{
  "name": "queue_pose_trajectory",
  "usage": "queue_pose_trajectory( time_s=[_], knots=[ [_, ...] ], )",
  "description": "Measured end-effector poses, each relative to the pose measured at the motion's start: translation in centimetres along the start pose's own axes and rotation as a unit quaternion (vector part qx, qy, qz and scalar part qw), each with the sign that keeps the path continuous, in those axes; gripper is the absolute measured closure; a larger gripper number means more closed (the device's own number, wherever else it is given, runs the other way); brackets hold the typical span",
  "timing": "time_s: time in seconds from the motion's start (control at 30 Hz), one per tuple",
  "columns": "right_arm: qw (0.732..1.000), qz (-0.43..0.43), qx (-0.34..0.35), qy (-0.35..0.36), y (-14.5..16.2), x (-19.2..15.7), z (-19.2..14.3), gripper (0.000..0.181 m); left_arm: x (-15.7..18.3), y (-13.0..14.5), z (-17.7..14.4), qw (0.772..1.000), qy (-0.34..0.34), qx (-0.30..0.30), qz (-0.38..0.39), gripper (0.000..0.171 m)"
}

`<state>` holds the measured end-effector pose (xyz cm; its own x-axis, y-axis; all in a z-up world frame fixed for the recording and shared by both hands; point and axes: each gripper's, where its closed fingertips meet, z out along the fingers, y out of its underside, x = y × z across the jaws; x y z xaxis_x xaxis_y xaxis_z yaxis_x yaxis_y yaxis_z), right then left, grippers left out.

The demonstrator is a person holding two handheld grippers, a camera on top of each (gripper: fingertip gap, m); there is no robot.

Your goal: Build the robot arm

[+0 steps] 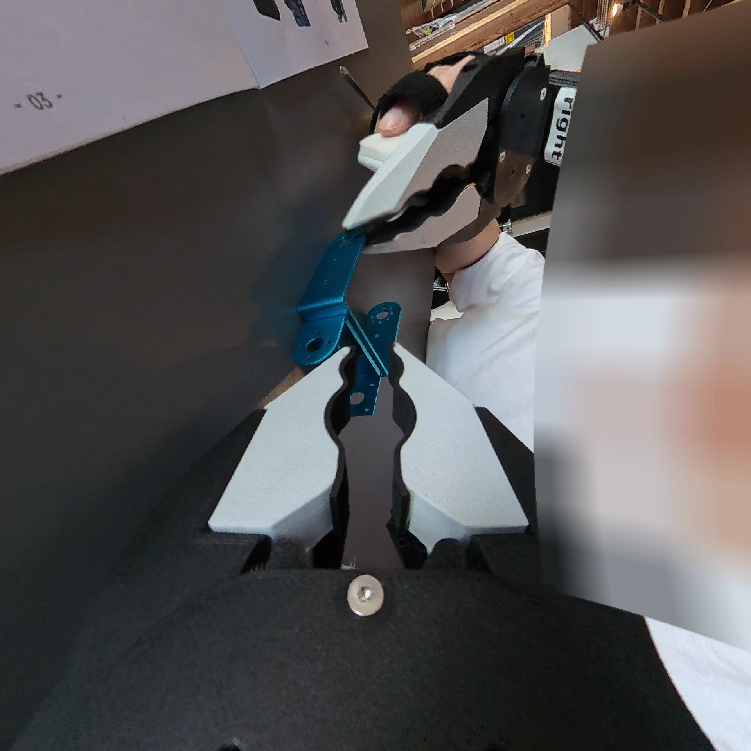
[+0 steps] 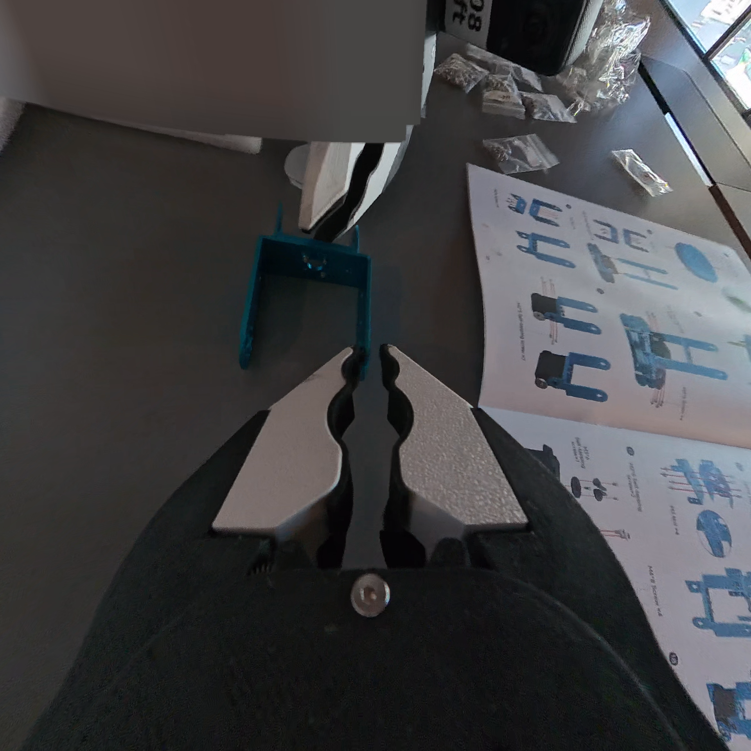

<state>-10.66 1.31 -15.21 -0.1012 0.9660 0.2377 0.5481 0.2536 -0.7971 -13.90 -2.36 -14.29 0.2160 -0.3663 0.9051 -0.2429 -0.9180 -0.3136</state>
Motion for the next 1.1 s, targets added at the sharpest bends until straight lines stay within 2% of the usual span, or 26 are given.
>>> queue_pose_trajectory(
  time_s=[0.03,0.4,0.6,0.73,0.83,0.9,1.1],
  knots=[
    [1.000,0.003,0.002,-0.001,-0.2,0.0,0.1,0.179,-0.1,0.0,0.0,1.000,-0.003,-0.001,0.000,0.162],
    [0.997,0.037,-0.026,0.055,-0.4,1.8,1.4,0.178,-1.3,-1.0,-1.4,0.999,-0.047,0.025,0.009,0.166],
    [0.999,0.021,-0.001,0.039,-0.8,1.4,0.8,0.175,-1.4,-1.1,-1.5,0.999,-0.043,0.026,0.006,0.164],
    [0.999,-0.032,0.011,-0.020,-0.5,-0.2,-1.2,0.174,-1.3,-1.1,-1.4,0.999,-0.036,0.024,0.002,0.162],
    [0.996,-0.029,-0.040,-0.076,0.9,-1.4,-1.8,0.170,-1.2,-1.2,-1.5,0.999,-0.031,0.027,0.002,0.162],
    [0.991,-0.006,-0.051,-0.125,0.4,-2.6,-1.7,0.168,-1.1,-1.2,-1.5,0.999,-0.031,0.027,0.004,0.162],
    [0.970,0.051,-0.184,-0.151,1.0,-2.5,-1.3,0.169,-0.8,-1.0,-1.4,0.999,-0.038,0.025,0.016,0.161]
  ],
)
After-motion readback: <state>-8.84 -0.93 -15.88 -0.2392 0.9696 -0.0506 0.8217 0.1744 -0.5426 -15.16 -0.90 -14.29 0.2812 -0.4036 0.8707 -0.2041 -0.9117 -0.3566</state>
